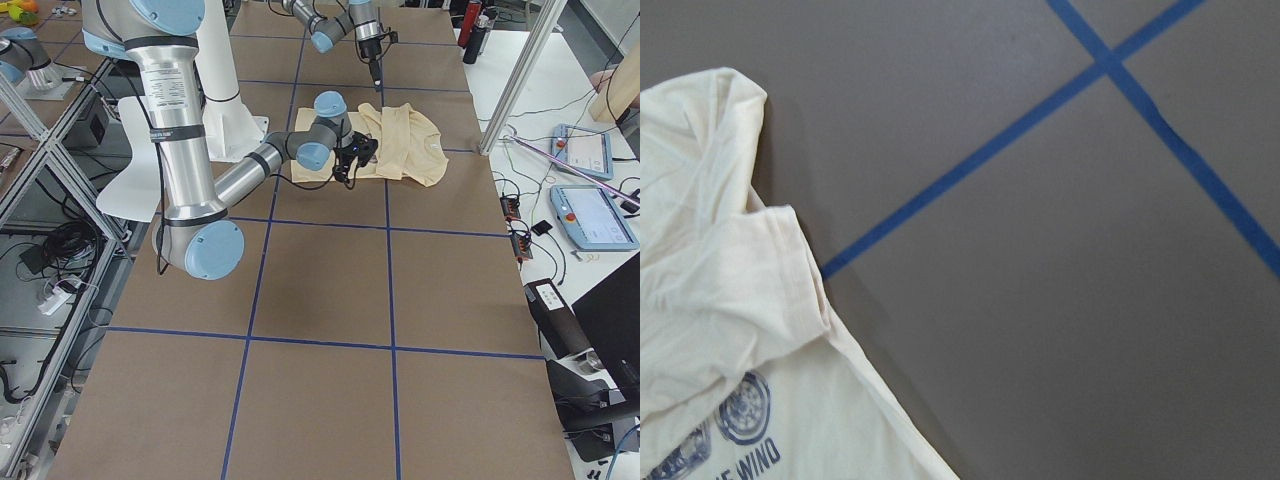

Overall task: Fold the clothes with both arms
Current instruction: 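Release the sleeve with the left gripper while the right gripper moves to the hem, then move the left gripper down to the hem corner while the right gripper holds its corner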

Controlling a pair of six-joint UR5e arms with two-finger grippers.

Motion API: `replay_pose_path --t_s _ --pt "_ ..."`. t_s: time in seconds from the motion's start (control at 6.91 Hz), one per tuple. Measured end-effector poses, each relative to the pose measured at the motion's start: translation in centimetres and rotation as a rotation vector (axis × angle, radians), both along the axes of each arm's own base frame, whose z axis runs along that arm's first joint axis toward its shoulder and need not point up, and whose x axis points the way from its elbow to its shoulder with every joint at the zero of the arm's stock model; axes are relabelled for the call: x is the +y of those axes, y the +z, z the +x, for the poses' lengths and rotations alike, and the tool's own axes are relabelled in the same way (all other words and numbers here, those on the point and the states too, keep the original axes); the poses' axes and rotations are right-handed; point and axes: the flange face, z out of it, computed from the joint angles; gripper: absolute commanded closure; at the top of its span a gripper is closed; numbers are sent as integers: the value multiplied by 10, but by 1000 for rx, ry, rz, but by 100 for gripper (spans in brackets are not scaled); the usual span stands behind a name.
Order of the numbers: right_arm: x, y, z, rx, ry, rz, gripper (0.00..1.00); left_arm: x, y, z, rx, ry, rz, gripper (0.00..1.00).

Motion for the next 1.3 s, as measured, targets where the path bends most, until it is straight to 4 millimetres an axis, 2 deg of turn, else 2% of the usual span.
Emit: replay_pose_path --t_s 0.14,0.29,0.58,0.87,1.3 --pt "40 0 -30 -11 0 -47 1 2 9 -10 -17 7 5 18" --pt "71 0 -52 -19 -2 -78 2 2 14 -13 -24 9 4 18" --pt "114 3 -78 -16 3 -106 8 2 17 -14 -29 10 0 17" --pt "128 13 -84 5 12 -104 9 1 18 -14 -29 9 -6 17" --pt "135 21 -87 23 -1 -108 11 1 20 -13 -30 8 -11 17"
